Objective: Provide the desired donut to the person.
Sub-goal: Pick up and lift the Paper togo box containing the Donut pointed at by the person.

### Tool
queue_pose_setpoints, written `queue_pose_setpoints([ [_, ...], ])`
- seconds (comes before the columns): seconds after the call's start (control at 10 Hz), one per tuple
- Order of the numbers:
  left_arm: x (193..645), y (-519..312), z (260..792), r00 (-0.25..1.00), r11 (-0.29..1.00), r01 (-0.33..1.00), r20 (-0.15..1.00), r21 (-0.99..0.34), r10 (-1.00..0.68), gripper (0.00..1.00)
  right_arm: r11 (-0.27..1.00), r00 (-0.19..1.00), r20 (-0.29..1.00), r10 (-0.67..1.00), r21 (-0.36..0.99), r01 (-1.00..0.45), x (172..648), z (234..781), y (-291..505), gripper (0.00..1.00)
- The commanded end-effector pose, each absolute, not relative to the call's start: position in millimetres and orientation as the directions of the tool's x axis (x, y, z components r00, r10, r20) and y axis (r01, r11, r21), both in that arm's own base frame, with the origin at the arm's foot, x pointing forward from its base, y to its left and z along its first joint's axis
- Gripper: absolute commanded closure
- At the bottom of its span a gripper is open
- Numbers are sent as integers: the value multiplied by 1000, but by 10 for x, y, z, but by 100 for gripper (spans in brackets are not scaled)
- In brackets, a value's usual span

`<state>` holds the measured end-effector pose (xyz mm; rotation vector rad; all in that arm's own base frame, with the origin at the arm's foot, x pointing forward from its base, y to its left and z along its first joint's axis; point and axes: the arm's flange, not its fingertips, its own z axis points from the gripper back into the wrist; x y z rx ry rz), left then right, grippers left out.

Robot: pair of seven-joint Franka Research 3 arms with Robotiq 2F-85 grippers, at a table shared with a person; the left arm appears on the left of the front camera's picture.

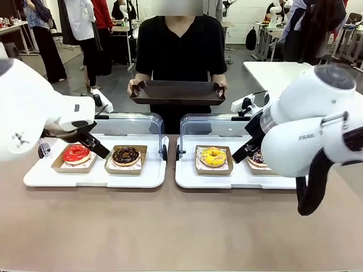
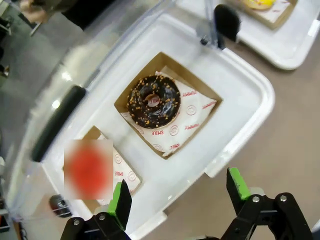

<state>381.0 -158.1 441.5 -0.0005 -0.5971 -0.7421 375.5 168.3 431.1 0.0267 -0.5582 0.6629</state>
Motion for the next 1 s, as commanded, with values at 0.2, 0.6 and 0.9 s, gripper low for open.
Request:
queue_pose_setpoints([
  [0.2,3439,-1538,5469,551,670,714,427,203,-717,0,821,691,471,548,-148,-551,3407,5523,1752,0],
  [0.6,3344,-1542,5704,559,680,704,430,206,-709,0,813,676,478,560,-159,-560,3267,5820,1754,0],
  [0.9,3340,-1553,5766,557,677,702,421,221,-716,0,811,679,464,569,-179,-557,3246,5868,1783,0],
])
